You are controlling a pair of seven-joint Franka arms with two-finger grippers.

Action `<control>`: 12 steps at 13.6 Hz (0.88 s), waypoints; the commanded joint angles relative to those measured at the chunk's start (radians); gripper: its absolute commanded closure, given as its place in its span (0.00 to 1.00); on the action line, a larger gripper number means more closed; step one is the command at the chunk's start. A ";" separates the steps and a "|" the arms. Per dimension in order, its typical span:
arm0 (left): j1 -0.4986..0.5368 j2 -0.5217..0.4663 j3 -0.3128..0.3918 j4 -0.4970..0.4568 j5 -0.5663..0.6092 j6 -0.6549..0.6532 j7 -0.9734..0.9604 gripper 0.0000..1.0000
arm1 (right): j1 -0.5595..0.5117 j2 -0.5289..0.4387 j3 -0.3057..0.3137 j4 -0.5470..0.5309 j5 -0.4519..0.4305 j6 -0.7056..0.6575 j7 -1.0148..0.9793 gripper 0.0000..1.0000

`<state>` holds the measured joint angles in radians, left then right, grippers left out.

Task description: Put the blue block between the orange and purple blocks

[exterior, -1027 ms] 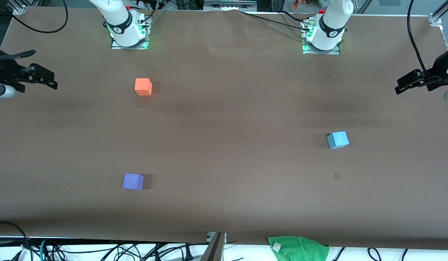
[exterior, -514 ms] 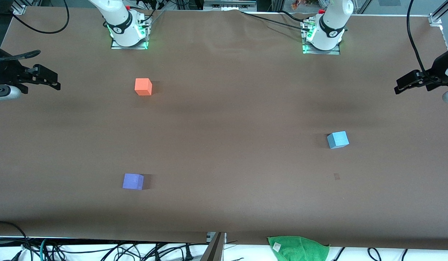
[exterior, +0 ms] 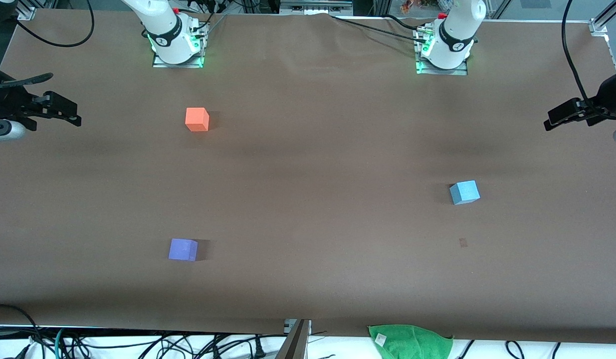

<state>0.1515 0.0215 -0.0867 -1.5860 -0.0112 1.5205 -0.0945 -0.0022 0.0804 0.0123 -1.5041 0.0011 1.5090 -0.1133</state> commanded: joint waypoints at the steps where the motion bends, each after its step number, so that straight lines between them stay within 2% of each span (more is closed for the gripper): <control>1: 0.007 0.003 -0.001 0.011 -0.027 -0.016 0.009 0.00 | 0.001 0.010 0.008 0.025 -0.003 -0.004 -0.008 0.00; 9: 0.005 0.012 -0.002 0.011 -0.027 -0.017 -0.007 0.00 | -0.002 0.010 0.001 0.025 -0.003 -0.007 -0.014 0.00; 12: 0.007 0.014 -0.002 -0.043 -0.027 -0.007 -0.001 0.00 | -0.004 0.010 0.001 0.025 -0.001 -0.007 -0.012 0.00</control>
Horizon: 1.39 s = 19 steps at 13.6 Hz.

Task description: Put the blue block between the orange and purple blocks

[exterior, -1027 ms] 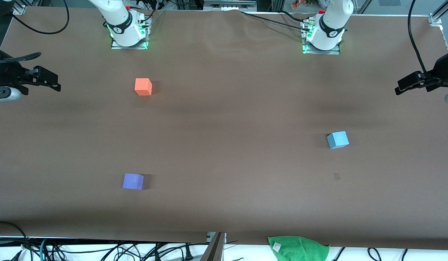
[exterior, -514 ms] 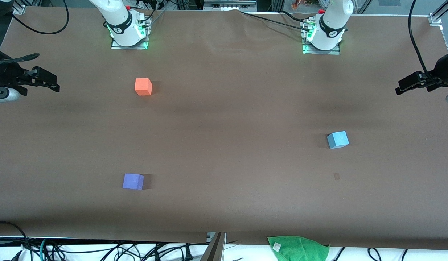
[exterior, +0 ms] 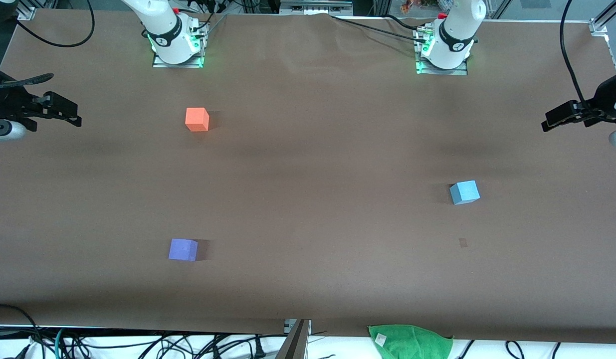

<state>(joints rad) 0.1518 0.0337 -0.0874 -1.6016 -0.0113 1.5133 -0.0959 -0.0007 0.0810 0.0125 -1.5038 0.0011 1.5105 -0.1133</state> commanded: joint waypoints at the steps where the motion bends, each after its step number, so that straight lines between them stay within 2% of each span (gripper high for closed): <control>1: 0.006 0.002 -0.002 -0.061 -0.027 0.033 0.002 0.00 | -0.005 0.009 0.001 0.025 -0.001 -0.009 -0.011 0.00; 6: 0.009 0.006 -0.006 -0.387 -0.026 0.440 -0.004 0.00 | -0.004 0.009 0.001 0.025 0.000 -0.006 -0.009 0.00; 13: -0.006 0.250 -0.011 -0.406 -0.026 0.721 -0.025 0.00 | -0.005 0.009 0.001 0.025 0.000 -0.007 -0.014 0.00; 19: -0.046 0.357 -0.011 -0.409 -0.010 0.832 -0.068 0.00 | -0.007 0.011 0.001 0.025 0.000 -0.007 -0.019 0.00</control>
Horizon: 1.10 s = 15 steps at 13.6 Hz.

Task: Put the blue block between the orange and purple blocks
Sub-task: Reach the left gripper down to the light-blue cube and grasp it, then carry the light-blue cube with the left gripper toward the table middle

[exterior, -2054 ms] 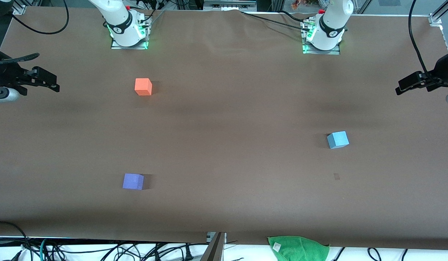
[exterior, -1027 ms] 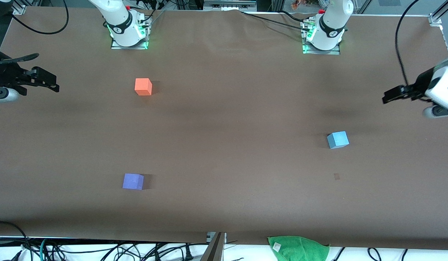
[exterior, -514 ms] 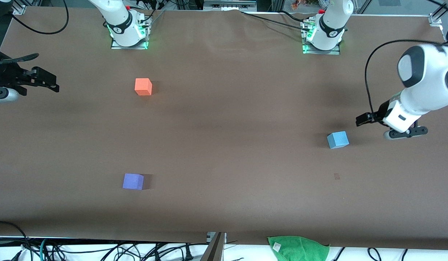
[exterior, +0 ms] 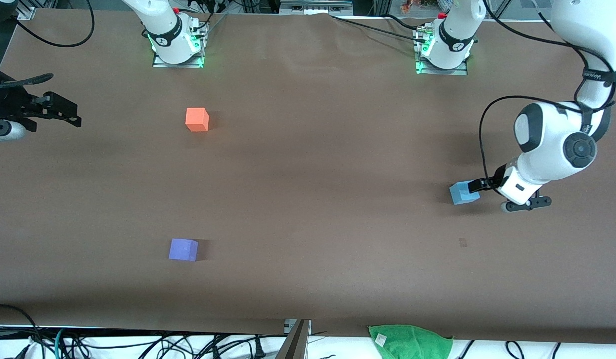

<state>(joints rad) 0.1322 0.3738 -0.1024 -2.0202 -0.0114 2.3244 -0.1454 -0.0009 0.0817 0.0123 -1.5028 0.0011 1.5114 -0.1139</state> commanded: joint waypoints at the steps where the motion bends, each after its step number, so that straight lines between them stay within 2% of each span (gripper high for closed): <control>1: -0.032 0.029 0.004 0.009 -0.010 0.027 -0.028 0.00 | -0.008 0.010 0.001 0.023 0.000 -0.008 -0.018 0.00; 5: -0.048 0.077 0.004 0.003 0.013 0.085 -0.031 0.00 | -0.010 0.010 0.000 0.023 0.003 -0.008 -0.016 0.00; 10: -0.045 0.077 0.006 -0.031 0.017 0.115 -0.017 0.00 | -0.008 0.010 0.001 0.023 0.003 -0.008 -0.016 0.00; 12: -0.039 0.088 0.004 -0.032 0.080 0.118 -0.016 0.00 | -0.008 0.010 0.000 0.023 0.005 -0.008 -0.018 0.00; 15: -0.039 0.092 0.004 -0.034 0.080 0.119 -0.020 0.00 | -0.010 0.010 0.000 0.023 0.005 -0.008 -0.016 0.00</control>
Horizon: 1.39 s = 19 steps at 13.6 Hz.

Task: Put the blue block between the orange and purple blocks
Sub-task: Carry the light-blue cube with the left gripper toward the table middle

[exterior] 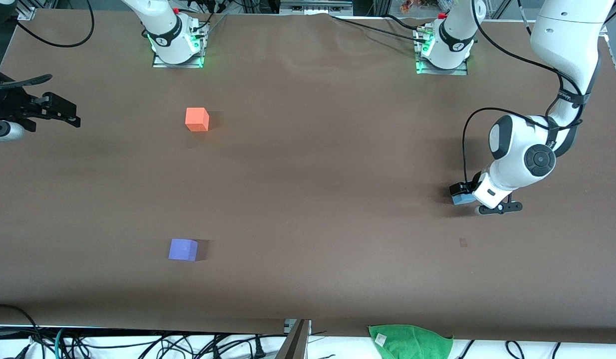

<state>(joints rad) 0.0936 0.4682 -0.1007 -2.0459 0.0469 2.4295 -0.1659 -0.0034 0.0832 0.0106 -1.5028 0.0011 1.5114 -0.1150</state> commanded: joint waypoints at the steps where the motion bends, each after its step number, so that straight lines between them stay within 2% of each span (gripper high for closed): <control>1: 0.000 0.001 0.003 -0.008 0.022 0.016 0.000 0.00 | -0.007 0.010 0.002 0.023 0.007 -0.008 -0.017 0.00; 3: 0.000 0.003 0.003 -0.008 0.022 0.016 -0.001 0.12 | -0.007 0.012 0.002 0.023 0.007 -0.008 -0.017 0.00; 7: -0.014 0.001 0.003 0.006 0.024 0.007 -0.026 0.63 | -0.007 0.013 0.002 0.023 0.007 -0.008 -0.017 0.00; 8: -0.024 -0.005 0.003 0.012 0.024 -0.001 -0.050 0.72 | -0.007 0.013 0.002 0.023 0.007 -0.008 -0.017 0.00; 9: -0.043 -0.012 0.003 0.036 0.024 -0.039 -0.070 0.75 | -0.007 0.013 0.002 0.023 0.005 -0.008 -0.017 0.00; 12: -0.098 -0.037 -0.020 0.179 0.024 -0.304 -0.202 0.74 | -0.007 0.013 0.002 0.023 0.007 -0.008 -0.017 0.00; 13: -0.110 -0.051 -0.045 0.209 0.022 -0.355 -0.261 0.74 | -0.007 0.013 0.002 0.023 0.007 -0.008 -0.017 0.00; 17: -0.121 -0.060 -0.216 0.259 0.013 -0.376 -0.537 0.74 | -0.009 0.015 0.002 0.023 0.007 -0.008 -0.015 0.00; 19: -0.188 -0.022 -0.267 0.315 0.016 -0.369 -0.709 0.74 | -0.009 0.015 0.000 0.023 0.007 -0.008 -0.015 0.00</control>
<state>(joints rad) -0.0366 0.4059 -0.3414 -1.7923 0.0476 2.0714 -0.7354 -0.0049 0.0868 0.0105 -1.5028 0.0011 1.5114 -0.1155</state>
